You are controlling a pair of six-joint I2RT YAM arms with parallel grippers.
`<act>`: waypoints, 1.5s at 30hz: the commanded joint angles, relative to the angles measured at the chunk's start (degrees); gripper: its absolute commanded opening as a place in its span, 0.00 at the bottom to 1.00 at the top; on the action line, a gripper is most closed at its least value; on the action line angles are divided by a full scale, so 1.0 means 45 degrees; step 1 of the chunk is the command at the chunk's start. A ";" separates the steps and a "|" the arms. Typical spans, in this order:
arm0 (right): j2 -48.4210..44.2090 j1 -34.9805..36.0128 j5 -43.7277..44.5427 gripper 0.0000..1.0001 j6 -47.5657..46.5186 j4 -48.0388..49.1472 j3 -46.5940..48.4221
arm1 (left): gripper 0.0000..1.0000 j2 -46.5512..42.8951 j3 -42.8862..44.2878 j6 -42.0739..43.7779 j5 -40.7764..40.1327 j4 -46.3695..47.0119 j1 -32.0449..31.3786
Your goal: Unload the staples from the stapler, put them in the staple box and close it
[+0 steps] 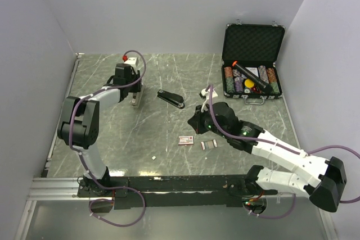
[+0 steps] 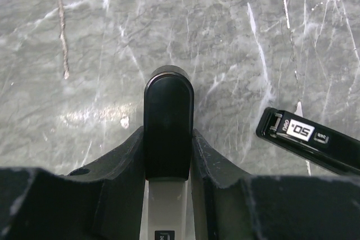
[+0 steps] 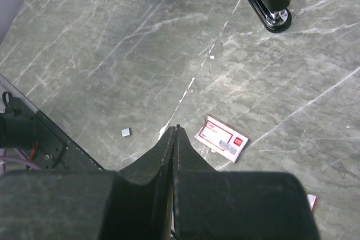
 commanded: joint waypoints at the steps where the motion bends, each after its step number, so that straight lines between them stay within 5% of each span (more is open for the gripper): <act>1: -0.0632 -0.0035 -0.0031 0.00 0.0188 -0.0009 -0.0202 | 0.10 0.0166 0.0980 0.0405 0.0195 0.0609 -0.0011; 9: -0.0711 -0.0035 -0.0070 0.00 0.0246 -0.0127 -0.0222 | 0.42 0.0421 0.1019 0.0444 -0.0060 0.0374 -0.0011; 14: -0.0789 -0.0035 0.0047 0.08 0.0188 -0.0263 -0.0124 | 0.52 0.0363 0.1000 0.0581 0.0115 0.0179 -0.0011; 16: -0.0829 -0.0016 0.0028 0.11 0.0168 -0.0322 -0.0085 | 0.63 0.0285 0.1078 0.0600 0.0019 0.0023 -0.0011; 23: -0.1043 -0.0035 0.0067 0.19 -0.0027 -0.0810 0.0227 | 0.65 -0.1197 0.1020 0.0737 0.0621 0.0178 -0.0031; 30: -0.1414 -0.0054 0.0008 0.32 -0.0398 -0.1532 0.0539 | 0.67 -0.1669 0.1742 0.2162 0.5072 -0.0953 -0.0109; 35: -0.1064 -0.0035 0.0282 0.38 -0.0633 -0.2157 0.1086 | 0.67 -0.1338 0.2034 0.2866 0.5780 -0.0974 -0.0596; 38: -0.0926 -0.0035 0.0242 0.29 -0.0535 -0.2119 0.1087 | 0.63 -0.0714 0.2521 0.2769 0.5333 -0.0974 -0.1201; 42: -0.0673 -0.0035 0.0398 0.00 -0.0359 -0.2022 0.0970 | 0.54 0.0437 0.3615 0.2613 0.4161 -0.1384 -0.2099; 45: 0.0048 -0.0171 0.0419 0.00 -0.0281 -0.1593 0.1028 | 0.42 0.1492 0.4493 0.2417 0.3184 -0.1559 -0.2549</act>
